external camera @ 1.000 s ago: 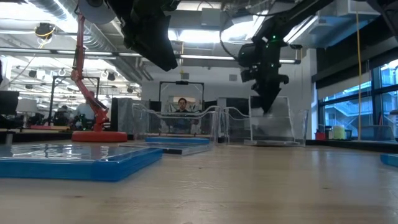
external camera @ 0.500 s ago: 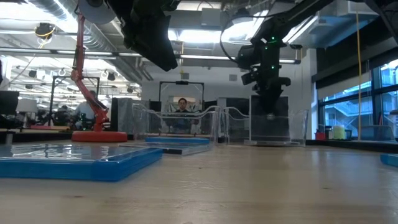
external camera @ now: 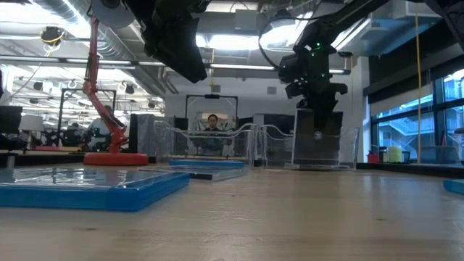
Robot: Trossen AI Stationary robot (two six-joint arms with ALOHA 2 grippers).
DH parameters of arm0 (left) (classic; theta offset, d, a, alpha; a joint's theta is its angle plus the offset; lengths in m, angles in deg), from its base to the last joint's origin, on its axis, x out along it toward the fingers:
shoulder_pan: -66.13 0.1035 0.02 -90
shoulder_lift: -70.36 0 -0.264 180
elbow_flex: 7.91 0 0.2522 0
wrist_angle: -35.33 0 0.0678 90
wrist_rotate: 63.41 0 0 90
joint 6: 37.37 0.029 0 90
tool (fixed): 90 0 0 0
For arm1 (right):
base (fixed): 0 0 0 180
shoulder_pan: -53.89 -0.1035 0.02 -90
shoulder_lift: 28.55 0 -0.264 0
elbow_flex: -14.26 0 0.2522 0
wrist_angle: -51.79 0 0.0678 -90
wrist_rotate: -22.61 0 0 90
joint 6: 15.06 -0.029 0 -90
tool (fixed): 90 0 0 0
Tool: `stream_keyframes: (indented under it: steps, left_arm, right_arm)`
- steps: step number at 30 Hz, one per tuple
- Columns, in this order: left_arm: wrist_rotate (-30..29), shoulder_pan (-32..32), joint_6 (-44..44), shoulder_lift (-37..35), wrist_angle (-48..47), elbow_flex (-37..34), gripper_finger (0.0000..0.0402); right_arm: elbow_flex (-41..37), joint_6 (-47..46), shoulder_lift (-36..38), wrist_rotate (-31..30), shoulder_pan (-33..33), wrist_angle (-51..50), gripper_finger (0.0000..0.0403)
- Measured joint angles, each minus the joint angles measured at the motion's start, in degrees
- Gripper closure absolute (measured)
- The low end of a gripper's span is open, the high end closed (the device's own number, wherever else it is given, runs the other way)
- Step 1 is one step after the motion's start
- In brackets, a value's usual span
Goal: Pick & place jewel cases by type
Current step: Put the right black cd case into the right transparent bin
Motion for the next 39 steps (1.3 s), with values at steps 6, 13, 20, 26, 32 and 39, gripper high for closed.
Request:
stream_keyframes:
  steps: [6, 13, 20, 26, 32, 39]
  left_arm:
    - [0.1, 0.0, -0.1, 0.0, 0.0, 0.0, 0.0235]
    - [0.1, 0.0, -0.2, 0.0, 0.0, 0.0, 0.0235]
    - [0.2, 0.0, -0.2, 0.0, 0.0, 0.0, 0.0235]
    - [0.2, 0.0, -0.1, 0.0, 0.9, 0.0, 0.0235]
    - [0.2, 0.0, 0.0, 0.0, 1.8, 0.0, 0.0235]
    - [0.2, 0.0, 0.0, 0.0, 1.9, 0.0, 0.0235]
  right_arm:
    - [0.0, 0.2, 0.0, 1.8, 0.0, -0.9, 0.0288]
    - [0.0, 1.2, 0.0, 5.6, 0.0, -2.6, 0.0328]
    - [0.0, -0.3, 0.1, -3.3, 0.0, 0.1, 0.034]
    - [0.0, -0.6, 0.1, -5.6, 0.1, 1.6, 0.0322]
    - [0.0, -2.5, 0.1, -6.2, 0.1, 2.8, 0.029]
    - [0.0, -2.3, 0.1, -6.2, 0.1, 3.1, 0.0235]
